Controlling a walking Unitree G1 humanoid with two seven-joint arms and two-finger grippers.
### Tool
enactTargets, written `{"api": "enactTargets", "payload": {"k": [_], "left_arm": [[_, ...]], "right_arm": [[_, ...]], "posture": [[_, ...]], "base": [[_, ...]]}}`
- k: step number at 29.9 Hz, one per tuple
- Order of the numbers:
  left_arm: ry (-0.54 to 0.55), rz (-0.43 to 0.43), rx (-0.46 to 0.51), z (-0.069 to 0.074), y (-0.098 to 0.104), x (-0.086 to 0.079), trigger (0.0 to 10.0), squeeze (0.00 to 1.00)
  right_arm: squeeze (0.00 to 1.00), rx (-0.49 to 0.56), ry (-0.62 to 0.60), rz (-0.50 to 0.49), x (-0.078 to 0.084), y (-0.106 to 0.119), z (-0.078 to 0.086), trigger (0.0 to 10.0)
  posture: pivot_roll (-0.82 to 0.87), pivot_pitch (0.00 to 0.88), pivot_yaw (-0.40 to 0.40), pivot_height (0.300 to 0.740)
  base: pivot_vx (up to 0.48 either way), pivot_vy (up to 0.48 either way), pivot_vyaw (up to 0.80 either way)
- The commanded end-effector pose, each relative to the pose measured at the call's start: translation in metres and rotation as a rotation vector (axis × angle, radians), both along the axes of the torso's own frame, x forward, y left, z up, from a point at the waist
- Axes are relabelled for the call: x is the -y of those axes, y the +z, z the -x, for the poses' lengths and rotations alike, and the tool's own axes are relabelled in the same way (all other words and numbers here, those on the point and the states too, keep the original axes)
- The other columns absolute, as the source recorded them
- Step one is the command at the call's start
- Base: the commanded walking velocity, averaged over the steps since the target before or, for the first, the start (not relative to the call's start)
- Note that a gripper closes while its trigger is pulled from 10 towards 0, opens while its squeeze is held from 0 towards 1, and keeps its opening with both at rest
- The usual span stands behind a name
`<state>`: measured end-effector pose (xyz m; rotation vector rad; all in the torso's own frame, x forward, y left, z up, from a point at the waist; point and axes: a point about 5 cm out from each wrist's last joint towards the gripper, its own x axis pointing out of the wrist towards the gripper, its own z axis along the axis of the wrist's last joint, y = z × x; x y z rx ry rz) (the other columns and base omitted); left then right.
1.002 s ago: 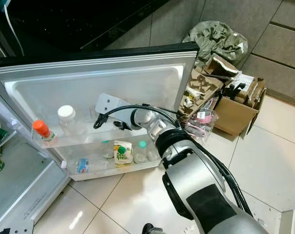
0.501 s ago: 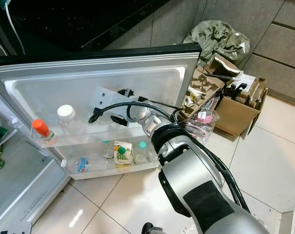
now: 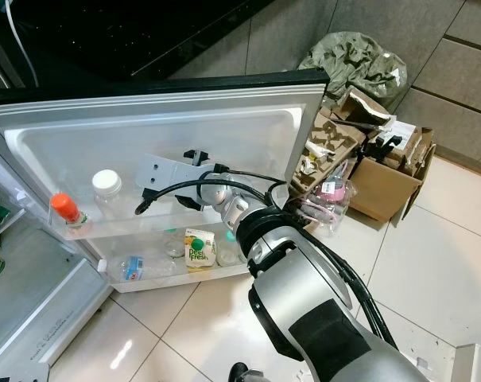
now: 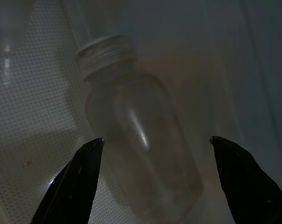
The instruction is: Restocking fridge
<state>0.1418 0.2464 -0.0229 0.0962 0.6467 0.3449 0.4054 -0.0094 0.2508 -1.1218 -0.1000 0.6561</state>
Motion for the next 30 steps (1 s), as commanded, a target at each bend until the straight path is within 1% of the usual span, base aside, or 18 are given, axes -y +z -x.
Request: {"api": "enactTargets", "payload": {"k": [1,3,4,5,6,9,11,12,13,15,16,17,25,26,27,28,29,30], "left_arm": [[0.025,-0.019,-0.056,0.015,-0.005,-0.007,10.0,0.00],[0.024,-0.019,-0.056,0.015,-0.005,-0.007,10.0,0.00],[0.025,-0.020,-0.056,0.015,-0.005,-0.007,10.0,0.00],[0.025,-0.020,-0.056,0.015,-0.005,-0.007,10.0,0.00],[0.026,-0.020,-0.057,0.016,-0.005,-0.007,10.0,0.00],[0.027,-0.021,-0.058,0.017,-0.004,-0.008,10.0,0.00],[0.027,-0.022,-0.058,0.017,-0.004,-0.008,10.0,0.00],[0.028,-0.022,-0.058,0.018,-0.004,-0.008,10.0,0.00],[0.029,-0.023,-0.058,0.018,-0.004,-0.008,10.0,0.00],[0.030,-0.023,-0.059,0.018,-0.004,-0.008,10.0,0.00],[0.031,-0.024,-0.059,0.019,-0.004,-0.008,10.0,0.00],[0.031,-0.024,-0.059,0.019,-0.004,-0.008,10.0,0.00],[0.032,-0.025,-0.059,0.019,-0.004,-0.008,10.0,0.00],[0.033,-0.025,-0.059,0.020,-0.004,-0.008,10.0,0.00],[0.033,-0.025,-0.059,0.020,-0.004,-0.008,10.0,0.00],[0.033,-0.025,-0.059,0.020,-0.004,-0.008,10.0,0.00],[0.033,-0.025,-0.059,0.020,-0.004,-0.008,10.0,0.00],[0.033,-0.025,-0.059,0.020,-0.003,-0.008,10.0,0.00]], "right_arm": [[0.00,-0.057,0.005,0.031,-0.001,-0.014,0.002,10.0],[0.00,-0.063,0.007,0.044,0.000,-0.016,0.002,10.0],[0.00,-0.068,0.014,0.066,0.001,-0.018,0.003,9.1],[0.00,-0.068,0.014,0.066,0.001,-0.018,0.003,9.1],[0.00,-0.093,0.034,0.098,0.000,-0.023,0.004,7.1],[0.00,-0.182,0.080,0.169,0.000,-0.035,0.009,6.9],[0.00,-0.213,0.083,0.168,0.001,-0.037,0.009,6.4],[0.00,-0.218,0.081,0.169,0.001,-0.037,0.009,6.4],[0.00,-0.227,0.078,0.174,0.003,-0.038,0.009,6.0],[0.00,-0.228,0.070,0.190,0.005,-0.038,0.008,6.3],[0.00,-0.229,0.065,0.195,0.006,-0.038,0.008,7.3],[0.00,-0.235,0.062,0.199,0.007,-0.038,0.008,7.7],[0.00,-0.272,0.043,0.204,0.010,-0.041,0.007,7.6],[0.00,-0.343,0.016,0.147,0.012,-0.043,0.008,8.0],[0.00,-0.343,0.016,0.147,0.012,-0.043,0.008,8.0],[0.00,-0.384,0.013,0.117,0.012,-0.045,0.009,8.2],[0.00,-0.384,0.013,0.117,0.012,-0.045,0.009,8.2],[0.00,-0.422,0.014,0.088,0.013,-0.045,0.009,4.7]], "posture": [[0.08,0.351,-0.038,0.710],[0.08,0.351,-0.039,0.710],[0.08,0.351,-0.041,0.710],[0.08,0.351,-0.041,0.710],[0.08,0.352,-0.041,0.710],[0.08,0.352,-0.042,0.710],[0.09,0.350,-0.044,0.710],[0.09,0.350,-0.044,0.710],[0.09,0.349,-0.046,0.710],[0.09,0.348,-0.047,0.710],[0.09,0.348,-0.047,0.710],[0.10,0.348,-0.047,0.710],[0.10,0.348,-0.047,0.710],[0.10,0.348,-0.047,0.710],[0.10,0.348,-0.047,0.710],[0.10,0.348,-0.048,0.710],[0.10,0.348,-0.048,0.710],[0.10,0.348,-0.050,0.710]], "base": [[0.000,0.000,0.00],[0.000,0.000,0.00],[0.000,0.000,0.00],[0.000,0.000,0.00],[0.000,0.000,0.00],[0.000,0.000,0.00],[0.000,0.000,0.00],[0.000,0.000,0.00],[0.000,0.000,0.00],[0.000,0.000,0.00],[0.000,0.000,0.00],[0.000,0.000,0.00],[0.000,0.000,0.00],[0.000,0.000,0.00],[0.000,0.000,0.00],[0.000,0.000,0.00],[0.000,0.000,0.00],[0.000,0.000,0.00]]}}
